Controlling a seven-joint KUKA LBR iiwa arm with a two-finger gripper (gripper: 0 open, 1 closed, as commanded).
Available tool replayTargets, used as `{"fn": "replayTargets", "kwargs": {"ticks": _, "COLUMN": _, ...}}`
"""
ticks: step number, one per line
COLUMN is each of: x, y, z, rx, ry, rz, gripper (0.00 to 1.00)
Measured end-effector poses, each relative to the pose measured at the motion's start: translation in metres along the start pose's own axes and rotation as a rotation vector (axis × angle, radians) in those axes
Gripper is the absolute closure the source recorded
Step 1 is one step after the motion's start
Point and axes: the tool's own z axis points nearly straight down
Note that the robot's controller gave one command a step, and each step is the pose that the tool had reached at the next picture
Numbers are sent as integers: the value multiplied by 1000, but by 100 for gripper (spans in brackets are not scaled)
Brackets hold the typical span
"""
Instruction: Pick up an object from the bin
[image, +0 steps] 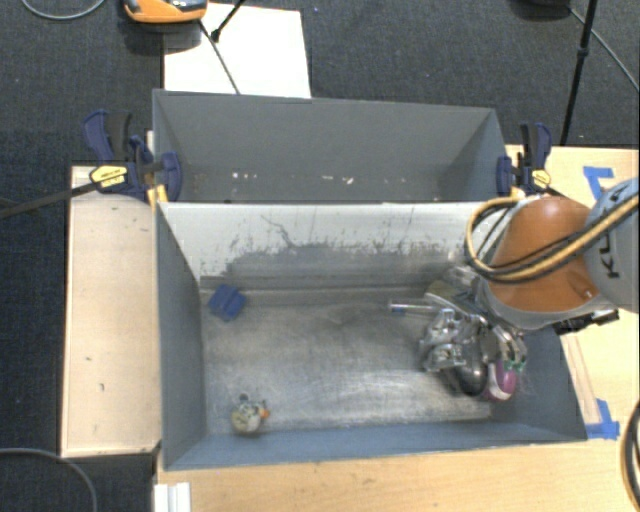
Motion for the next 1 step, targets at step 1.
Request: {"fn": "replayTargets", "kwargs": {"ticks": 1, "x": -8, "y": 32, "z": -130, "rx": 23, "ry": -13, "rz": -67, "gripper": 100}}
